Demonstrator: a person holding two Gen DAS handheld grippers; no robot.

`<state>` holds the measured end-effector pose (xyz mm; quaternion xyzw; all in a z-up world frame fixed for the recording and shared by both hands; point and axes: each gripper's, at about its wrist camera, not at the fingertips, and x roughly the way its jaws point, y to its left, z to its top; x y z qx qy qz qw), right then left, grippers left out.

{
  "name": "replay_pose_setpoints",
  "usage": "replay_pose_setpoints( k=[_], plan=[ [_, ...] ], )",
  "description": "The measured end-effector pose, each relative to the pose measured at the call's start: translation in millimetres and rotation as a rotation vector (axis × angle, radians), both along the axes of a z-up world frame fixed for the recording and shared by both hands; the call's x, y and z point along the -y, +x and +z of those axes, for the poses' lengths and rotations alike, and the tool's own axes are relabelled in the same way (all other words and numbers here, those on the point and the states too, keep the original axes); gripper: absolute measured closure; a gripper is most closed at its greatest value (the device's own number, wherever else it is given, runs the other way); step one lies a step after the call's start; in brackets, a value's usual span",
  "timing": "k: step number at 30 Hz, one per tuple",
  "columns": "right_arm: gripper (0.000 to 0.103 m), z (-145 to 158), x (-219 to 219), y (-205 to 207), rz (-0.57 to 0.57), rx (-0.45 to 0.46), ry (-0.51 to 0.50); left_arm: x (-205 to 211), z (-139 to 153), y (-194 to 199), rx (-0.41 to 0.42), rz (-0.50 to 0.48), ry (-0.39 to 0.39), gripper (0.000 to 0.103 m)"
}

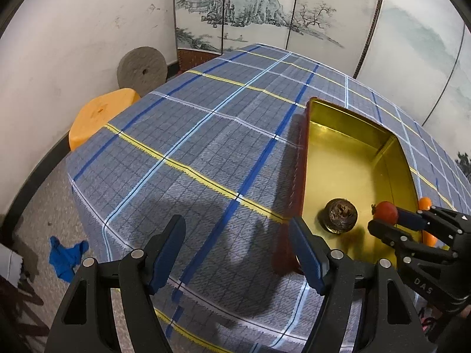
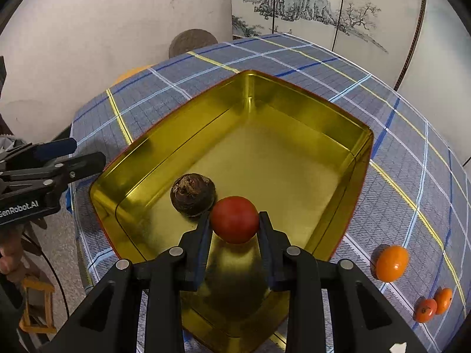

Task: Organize fruits
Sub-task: 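Lower the red tomato into the tin and open the right tool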

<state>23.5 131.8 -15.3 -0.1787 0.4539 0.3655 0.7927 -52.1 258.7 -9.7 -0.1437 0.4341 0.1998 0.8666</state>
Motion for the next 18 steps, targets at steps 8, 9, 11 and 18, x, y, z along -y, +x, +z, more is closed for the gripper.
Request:
replay_pose_setpoints(
  k=[8, 9, 11, 18],
  plan=[
    [0.075, -9.8, -6.3, -3.5, 0.009, 0.003, -0.028, -0.4, 0.3, -5.6, 0.004, 0.001, -0.008, 0.03],
    [0.074, -10.5, -6.4, -3.7, 0.009, 0.005, -0.032, -0.4, 0.3, -5.8, 0.004, 0.003, -0.008, 0.03],
    [0.074, -11.6, -6.6, -2.9, 0.007, 0.003, -0.036, -0.4, 0.6, -7.0, 0.004, 0.003, -0.009, 0.03],
    [0.074, -12.1, -6.2, -2.3, 0.001, 0.004, -0.041, 2.1, 2.2, -8.5, 0.004, 0.001, -0.014, 0.03]
  ],
)
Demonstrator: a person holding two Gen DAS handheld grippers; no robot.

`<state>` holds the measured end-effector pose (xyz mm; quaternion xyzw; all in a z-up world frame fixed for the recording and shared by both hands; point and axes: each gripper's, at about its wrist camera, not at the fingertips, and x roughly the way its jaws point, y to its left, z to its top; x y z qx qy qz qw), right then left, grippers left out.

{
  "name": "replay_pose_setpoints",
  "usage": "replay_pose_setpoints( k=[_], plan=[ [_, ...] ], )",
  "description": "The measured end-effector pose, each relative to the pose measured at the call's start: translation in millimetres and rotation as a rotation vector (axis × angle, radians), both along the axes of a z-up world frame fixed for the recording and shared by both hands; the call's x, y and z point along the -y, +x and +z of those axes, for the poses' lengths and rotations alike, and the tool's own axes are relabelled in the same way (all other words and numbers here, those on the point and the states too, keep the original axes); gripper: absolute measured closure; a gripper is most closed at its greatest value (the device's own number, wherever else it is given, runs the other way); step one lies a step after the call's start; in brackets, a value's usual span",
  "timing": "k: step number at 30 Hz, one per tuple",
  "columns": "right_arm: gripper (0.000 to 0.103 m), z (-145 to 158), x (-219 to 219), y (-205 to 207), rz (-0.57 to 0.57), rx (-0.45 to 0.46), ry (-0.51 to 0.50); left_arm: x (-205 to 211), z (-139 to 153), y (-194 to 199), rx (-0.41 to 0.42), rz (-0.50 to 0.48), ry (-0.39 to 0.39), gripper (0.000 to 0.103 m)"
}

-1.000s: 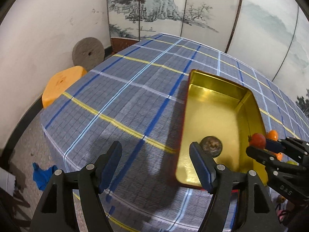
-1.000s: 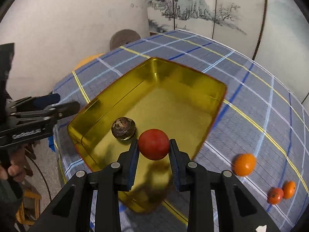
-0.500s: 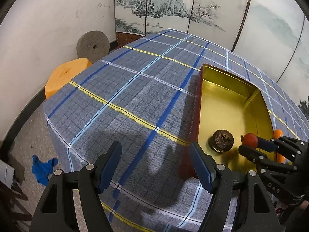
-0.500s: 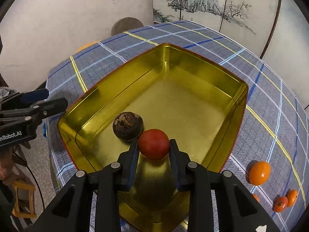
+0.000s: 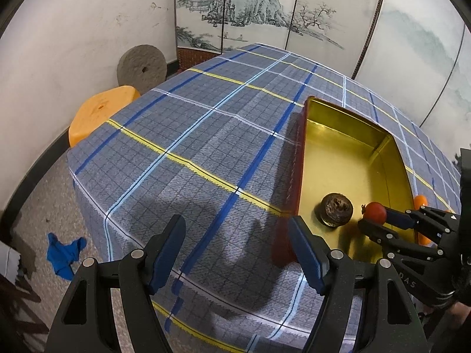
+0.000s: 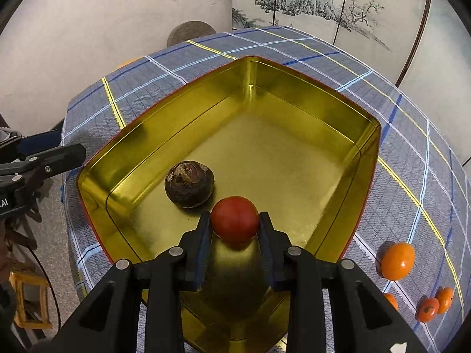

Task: Organize fruits
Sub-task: 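Lower the red tomato into the tin and open the right tool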

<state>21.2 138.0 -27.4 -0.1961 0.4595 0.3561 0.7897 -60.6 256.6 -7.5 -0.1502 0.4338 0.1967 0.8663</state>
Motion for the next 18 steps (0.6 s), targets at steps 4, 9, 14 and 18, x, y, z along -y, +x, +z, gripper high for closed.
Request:
replay_pose_setpoints(
  k=[4, 9, 14, 18],
  plan=[
    [0.072, 0.1, -0.1, -0.2, 0.001, -0.001, 0.001, 3.7, 2.2, 0.9, 0.003, -0.005, 0.001, 0.03],
    [0.06, 2.9, 1.5, -1.6, 0.001, -0.002, 0.012, 10.1, 6.5, 2.7, 0.01, -0.019, 0.005, 0.03],
    [0.06, 14.3, 9.8, -7.7, 0.009, 0.0, 0.042, 22.0, 14.1, 5.3, 0.027, -0.045, 0.015, 0.03],
    [0.06, 32.5, 29.9, -16.2, 0.008, 0.01, 0.083, 39.0, 20.4, 8.5, 0.044, -0.096, 0.02, 0.03]
  ],
)
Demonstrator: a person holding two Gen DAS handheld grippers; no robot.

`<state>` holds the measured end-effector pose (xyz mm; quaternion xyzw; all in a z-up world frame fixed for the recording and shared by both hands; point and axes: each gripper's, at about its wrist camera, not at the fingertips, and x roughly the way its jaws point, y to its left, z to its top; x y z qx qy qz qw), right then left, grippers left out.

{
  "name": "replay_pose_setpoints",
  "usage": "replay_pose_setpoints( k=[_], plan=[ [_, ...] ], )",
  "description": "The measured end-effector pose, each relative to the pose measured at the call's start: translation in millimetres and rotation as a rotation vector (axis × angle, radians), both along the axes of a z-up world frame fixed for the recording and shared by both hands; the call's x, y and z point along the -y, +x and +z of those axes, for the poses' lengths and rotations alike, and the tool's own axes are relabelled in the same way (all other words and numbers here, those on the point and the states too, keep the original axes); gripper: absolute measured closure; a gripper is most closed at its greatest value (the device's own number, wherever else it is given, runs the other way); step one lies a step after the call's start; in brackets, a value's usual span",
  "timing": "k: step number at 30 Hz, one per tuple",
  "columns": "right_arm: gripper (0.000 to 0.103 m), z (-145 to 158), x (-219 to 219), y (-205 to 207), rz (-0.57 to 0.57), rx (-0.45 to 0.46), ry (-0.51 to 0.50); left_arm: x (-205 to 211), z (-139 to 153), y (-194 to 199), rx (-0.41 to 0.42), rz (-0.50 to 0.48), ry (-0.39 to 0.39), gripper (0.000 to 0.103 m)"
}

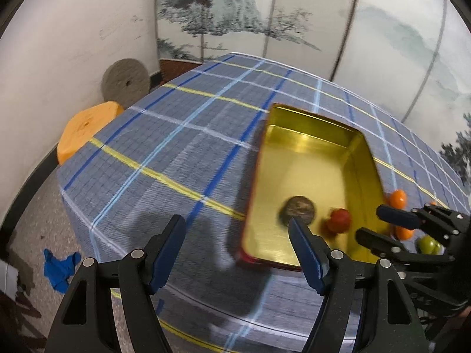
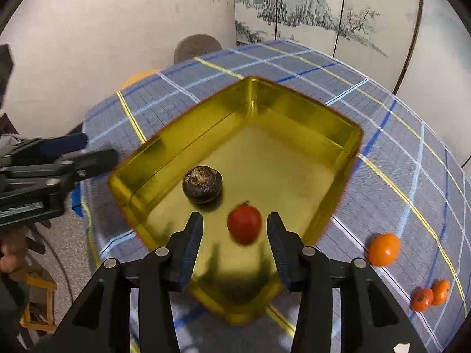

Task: Organize fruits
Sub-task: 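Lower the red tomato into the tin and open the right tool, then withdraw both tools from the tin back toward the remaining fruits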

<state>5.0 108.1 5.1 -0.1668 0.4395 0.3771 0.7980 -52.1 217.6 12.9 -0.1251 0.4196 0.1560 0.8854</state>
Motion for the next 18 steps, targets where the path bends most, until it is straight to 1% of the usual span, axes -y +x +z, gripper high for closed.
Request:
replay_pose_setpoints(
  k=[5, 8, 10, 14, 18],
  plan=[
    [0.06, 20.4, 52.9, -8.1, -0.069, 0.023, 0.021, 34.7, 5.4, 5.6, 0.018, -0.102, -0.002, 0.03],
    [0.06, 29.1, 92.6, -12.4, -0.137, 0.044, 0.018, 55.0, 7.8, 8.7, 0.023, -0.158, -0.001, 0.03],
    [0.06, 31.6, 126.0, -16.8, -0.203, 0.052, 0.008, 69.8, 9.6, 10.6, 0.027, -0.195, 0.002, 0.03],
    [0.06, 27.0, 178.9, -24.2, -0.307, 0.036, -0.019, 94.1, 9.6, 11.8, 0.025, -0.253, -0.001, 0.03],
    [0.06, 12.2, 215.7, -36.9, -0.376, -0.001, -0.036, 117.4, 7.0, 12.2, 0.012, -0.317, 0.002, 0.03]
  ],
)
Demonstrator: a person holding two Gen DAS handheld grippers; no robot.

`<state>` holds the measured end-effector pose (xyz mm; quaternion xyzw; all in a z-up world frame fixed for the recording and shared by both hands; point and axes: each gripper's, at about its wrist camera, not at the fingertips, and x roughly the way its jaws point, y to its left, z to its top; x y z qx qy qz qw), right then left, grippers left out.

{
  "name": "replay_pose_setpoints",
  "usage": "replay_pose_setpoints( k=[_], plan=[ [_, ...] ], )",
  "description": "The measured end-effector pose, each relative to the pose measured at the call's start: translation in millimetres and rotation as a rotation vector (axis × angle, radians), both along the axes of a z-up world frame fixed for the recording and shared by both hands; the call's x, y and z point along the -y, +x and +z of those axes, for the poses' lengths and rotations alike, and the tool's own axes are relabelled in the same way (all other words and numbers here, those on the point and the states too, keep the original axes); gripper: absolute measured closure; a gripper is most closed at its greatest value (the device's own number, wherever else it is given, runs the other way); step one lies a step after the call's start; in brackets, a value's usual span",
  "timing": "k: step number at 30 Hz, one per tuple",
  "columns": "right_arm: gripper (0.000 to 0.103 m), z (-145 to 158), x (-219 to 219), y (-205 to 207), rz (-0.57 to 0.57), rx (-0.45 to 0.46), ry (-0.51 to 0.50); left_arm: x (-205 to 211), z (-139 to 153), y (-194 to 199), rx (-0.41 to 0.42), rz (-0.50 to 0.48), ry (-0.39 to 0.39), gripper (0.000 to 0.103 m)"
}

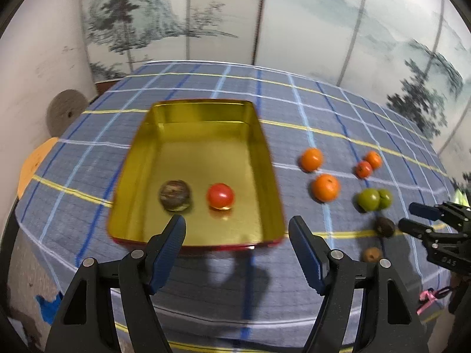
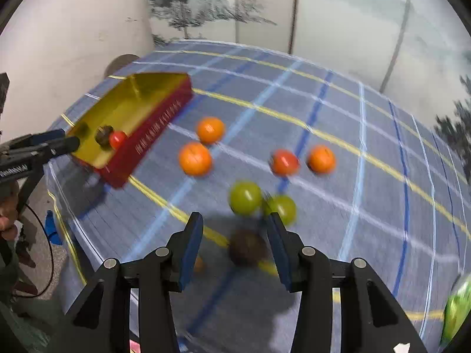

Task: Organize fruits
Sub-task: 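Withdraw both tools from the tin back toward the remaining fruits, then grasp another dark brown fruit with the right tool while the left grasps the small brown kiwi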

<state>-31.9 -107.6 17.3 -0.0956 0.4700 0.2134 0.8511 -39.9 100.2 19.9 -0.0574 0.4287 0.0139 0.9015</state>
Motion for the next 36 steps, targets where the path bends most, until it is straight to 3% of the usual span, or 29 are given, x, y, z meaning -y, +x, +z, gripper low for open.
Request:
replay_pose_setpoints(
  k=[7, 19, 25, 36],
  plan=[
    [0.06, -30.6, 13.8, -6.8, -0.037, -0.064, 0.024, 34.1, -8.9, -3.5, -0.033, -0.085, -0.001, 0.03],
    [0.06, -53.8, 12.0, 9.1, -0.062, -0.094, 0.044, 68.5, -20.1, -3.3, -0.071, -0.177, -0.004, 0.03],
    [0.067, -55.8, 9.7, 11.0, -0.062, -0.088, 0.047, 83.2, -27.1, 0.2, -0.099, -0.219, -0.001, 0.03],
    [0.068, -55.2, 40.8, 14.4, -0.144, -0.053, 0.01, 119.6, -39.3, 9.1, -0.149, -0.325, -0.006, 0.03]
  ],
)
